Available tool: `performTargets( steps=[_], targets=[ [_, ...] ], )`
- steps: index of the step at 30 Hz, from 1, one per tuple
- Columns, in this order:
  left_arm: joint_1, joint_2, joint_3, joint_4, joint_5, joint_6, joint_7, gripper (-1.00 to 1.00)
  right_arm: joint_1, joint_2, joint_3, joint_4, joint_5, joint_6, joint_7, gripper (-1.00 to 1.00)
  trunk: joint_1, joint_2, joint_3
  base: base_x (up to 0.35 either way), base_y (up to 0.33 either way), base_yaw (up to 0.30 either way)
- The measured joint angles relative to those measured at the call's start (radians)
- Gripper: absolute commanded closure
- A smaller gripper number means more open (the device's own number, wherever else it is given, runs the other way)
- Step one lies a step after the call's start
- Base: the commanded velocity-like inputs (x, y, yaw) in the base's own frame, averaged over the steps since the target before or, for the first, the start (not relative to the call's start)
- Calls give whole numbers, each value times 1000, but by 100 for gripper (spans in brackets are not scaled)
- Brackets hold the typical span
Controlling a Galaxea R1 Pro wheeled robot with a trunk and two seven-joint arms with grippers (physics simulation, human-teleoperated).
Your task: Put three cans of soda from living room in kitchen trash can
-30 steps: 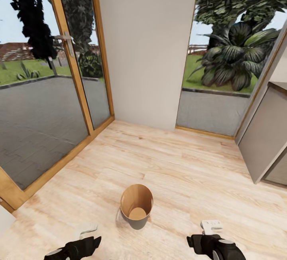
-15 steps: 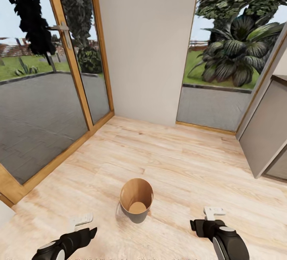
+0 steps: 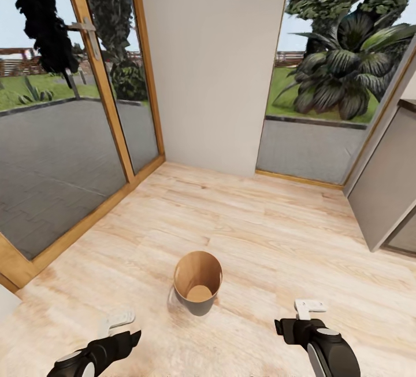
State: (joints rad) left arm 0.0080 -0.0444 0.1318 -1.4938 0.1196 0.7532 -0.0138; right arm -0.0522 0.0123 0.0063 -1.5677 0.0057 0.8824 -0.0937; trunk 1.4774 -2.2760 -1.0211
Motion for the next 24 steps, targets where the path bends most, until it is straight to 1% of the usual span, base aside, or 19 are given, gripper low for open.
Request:
performTargets(
  steps=[24],
  targets=[
    [0,0,1,1,0,0,-2,-100,0,-1,0,0,0,1,0,-100,0,0,-40,0,0,0]
  ],
)
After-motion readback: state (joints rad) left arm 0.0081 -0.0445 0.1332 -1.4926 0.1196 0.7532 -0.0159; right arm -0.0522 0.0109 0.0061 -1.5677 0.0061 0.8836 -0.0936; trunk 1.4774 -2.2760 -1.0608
